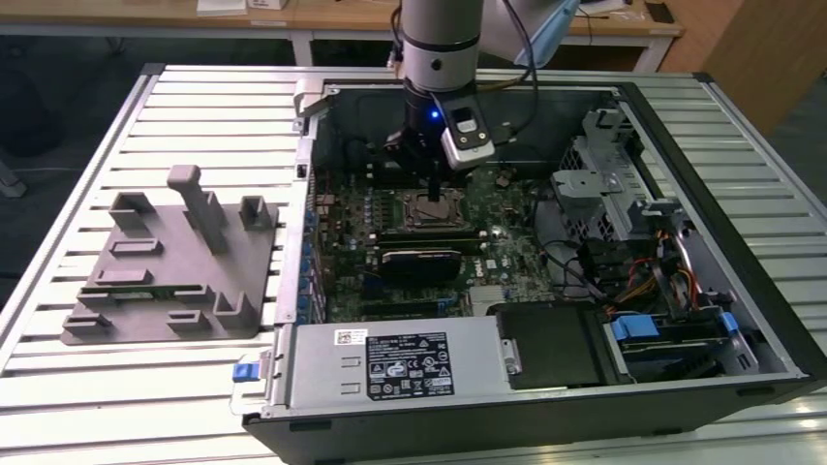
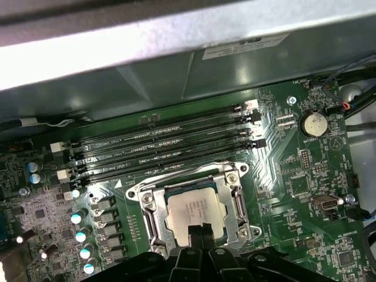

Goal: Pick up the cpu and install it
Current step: 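Install the second cpu locking lever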

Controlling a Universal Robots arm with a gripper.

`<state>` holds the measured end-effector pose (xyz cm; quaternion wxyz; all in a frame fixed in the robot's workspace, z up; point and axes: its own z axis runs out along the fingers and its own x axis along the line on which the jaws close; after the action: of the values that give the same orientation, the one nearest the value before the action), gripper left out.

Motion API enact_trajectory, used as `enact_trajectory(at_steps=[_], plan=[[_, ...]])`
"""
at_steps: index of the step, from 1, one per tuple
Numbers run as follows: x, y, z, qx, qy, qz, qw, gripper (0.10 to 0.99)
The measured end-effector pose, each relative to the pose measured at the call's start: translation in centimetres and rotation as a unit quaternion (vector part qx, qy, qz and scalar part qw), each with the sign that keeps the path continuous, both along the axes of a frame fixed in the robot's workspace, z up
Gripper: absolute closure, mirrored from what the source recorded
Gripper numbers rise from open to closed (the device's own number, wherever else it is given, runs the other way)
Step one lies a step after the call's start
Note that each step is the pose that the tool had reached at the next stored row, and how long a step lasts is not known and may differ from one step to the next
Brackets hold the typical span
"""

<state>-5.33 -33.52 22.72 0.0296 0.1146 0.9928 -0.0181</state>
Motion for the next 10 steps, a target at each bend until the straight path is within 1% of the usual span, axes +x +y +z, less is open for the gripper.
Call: enact_trajectory(at_steps=[6, 10], plan=[[0.00, 0.00, 0.79, 0.0000, 0.0000, 0.000, 1.0000, 0.980], [0.00, 0.00, 0.81, 0.0001, -0.0001, 0.000, 1.0000, 0.980]])
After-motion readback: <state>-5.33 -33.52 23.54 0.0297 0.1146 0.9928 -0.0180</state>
